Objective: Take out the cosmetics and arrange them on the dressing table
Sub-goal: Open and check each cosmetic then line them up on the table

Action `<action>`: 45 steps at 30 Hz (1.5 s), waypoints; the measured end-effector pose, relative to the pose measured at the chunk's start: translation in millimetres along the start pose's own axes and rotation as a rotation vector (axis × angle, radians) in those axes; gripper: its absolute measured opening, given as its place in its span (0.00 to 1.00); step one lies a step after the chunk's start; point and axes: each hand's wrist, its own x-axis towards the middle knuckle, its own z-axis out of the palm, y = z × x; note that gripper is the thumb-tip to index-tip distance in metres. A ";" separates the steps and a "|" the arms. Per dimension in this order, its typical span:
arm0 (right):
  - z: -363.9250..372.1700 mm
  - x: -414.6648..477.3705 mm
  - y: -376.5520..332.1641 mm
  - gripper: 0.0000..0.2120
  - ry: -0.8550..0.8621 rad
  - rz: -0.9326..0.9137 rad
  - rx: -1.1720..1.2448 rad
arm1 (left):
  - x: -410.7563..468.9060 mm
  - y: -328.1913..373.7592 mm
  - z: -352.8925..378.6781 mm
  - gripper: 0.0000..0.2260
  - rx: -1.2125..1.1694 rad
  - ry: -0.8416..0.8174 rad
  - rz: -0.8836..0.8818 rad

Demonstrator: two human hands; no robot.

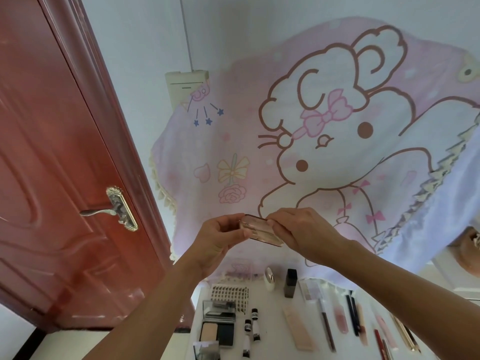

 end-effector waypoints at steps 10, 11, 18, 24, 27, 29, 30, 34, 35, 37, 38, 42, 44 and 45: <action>3.7 -4.3 8.9 0.13 0.018 0.237 0.323 | -3.5 0.0 -1.6 0.25 -0.103 -0.012 0.012; 4.0 -3.3 11.5 0.12 0.034 0.287 0.362 | -4.5 -1.3 -2.0 0.26 -0.110 -0.016 0.004; 7.4 -2.4 29.1 0.09 0.063 0.541 0.605 | -17.9 -18.5 -8.5 0.23 -0.061 0.032 -0.089; 30.6 -18.7 30.0 0.09 -0.024 0.774 0.815 | -36.5 -59.9 -17.3 0.19 -0.026 0.130 -0.214; 58.5 -39.9 21.7 0.09 -0.115 0.819 0.829 | -50.7 -93.3 -23.0 0.16 -0.042 0.190 -0.292; 82.4 -56.5 17.0 0.09 -0.175 0.867 0.836 | -61.0 -120.2 -27.5 0.16 -0.069 0.241 -0.350; 91.9 -63.2 14.9 0.09 -0.192 0.889 0.837 | -65.7 -131.4 -28.7 0.16 -0.080 0.269 -0.373; 139.6 -98.8 3.5 0.09 -0.322 0.926 0.820 | -93.9 -189.7 -31.4 0.11 -0.131 0.432 -0.499; 152.0 -109.4 -0.7 0.09 -0.360 0.927 0.814 | -102.6 -204.0 -31.0 0.11 -0.139 0.476 -0.537; 174.6 -129.0 -9.3 0.10 -0.438 0.927 0.795 | -118.9 -227.6 -27.9 0.09 -0.170 0.572 -0.598; 185.4 -137.6 -12.7 0.11 -0.473 0.924 0.780 | -125.1 -236.5 -25.8 0.08 -0.188 0.634 -0.624; 219.0 -160.1 -23.1 0.11 -0.582 0.915 0.755 | -135.1 -268.9 -25.2 0.08 -0.277 0.818 -0.733; 230.6 -165.1 -27.2 0.11 -0.610 0.906 0.744 | -135.8 -283.2 -27.7 0.10 -0.302 0.877 -0.779; 235.7 -166.7 -29.1 0.10 -0.618 0.902 0.743 | -135.9 -288.4 -28.6 0.08 -0.307 0.916 -0.797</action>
